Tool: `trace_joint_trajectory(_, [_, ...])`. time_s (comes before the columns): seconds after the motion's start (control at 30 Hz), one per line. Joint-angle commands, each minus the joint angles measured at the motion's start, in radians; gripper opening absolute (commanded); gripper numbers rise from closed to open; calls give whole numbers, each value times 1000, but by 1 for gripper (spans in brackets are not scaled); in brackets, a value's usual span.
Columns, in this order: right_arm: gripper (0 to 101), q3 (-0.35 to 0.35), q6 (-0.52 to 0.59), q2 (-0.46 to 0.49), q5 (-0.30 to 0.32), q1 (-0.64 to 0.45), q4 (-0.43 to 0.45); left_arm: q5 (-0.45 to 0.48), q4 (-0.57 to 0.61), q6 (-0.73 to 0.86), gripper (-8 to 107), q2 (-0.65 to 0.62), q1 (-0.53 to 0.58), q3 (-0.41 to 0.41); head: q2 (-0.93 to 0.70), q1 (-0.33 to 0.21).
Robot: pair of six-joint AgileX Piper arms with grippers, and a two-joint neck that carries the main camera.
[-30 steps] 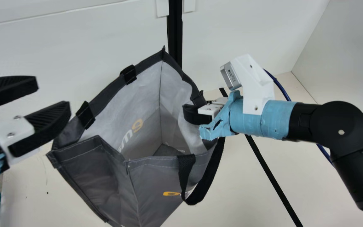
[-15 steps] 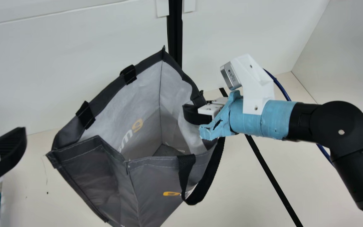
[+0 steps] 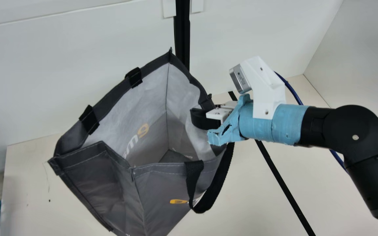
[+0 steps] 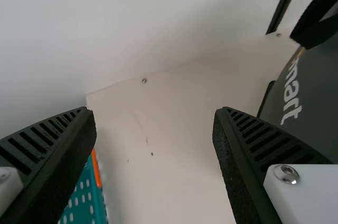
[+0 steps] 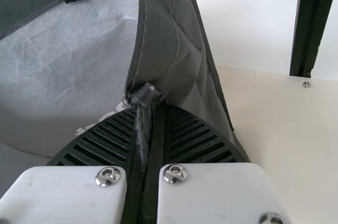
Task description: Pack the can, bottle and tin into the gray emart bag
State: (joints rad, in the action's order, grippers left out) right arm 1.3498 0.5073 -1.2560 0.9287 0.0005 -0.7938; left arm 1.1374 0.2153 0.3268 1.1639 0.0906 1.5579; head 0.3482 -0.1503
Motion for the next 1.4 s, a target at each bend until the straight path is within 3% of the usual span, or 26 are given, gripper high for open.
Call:
trace_joint_trajectory(0.0, [0,0,0,0,0,0,0,7,-86,-52,90,-10,14,-12,1,-24])
trace_joint_trajectory(0.33, [0,0,0,0,0,0,0,42,-281,-176,90,-80,85,-79,1,-24])
trace_joint_trajectory(0.6, [0,0,0,0,0,0,0,56,-373,-244,90,-137,126,-134,1,-24])
trace_joint_trajectory(1.13, [0,0,0,0,0,0,0,58,-372,-242,90,-138,126,-133,1,-24])
trace_joint_trajectory(1.37, [0,36,-28,-8,7,-26,36,58,-372,-242,90,-138,126,-133,1,-24])
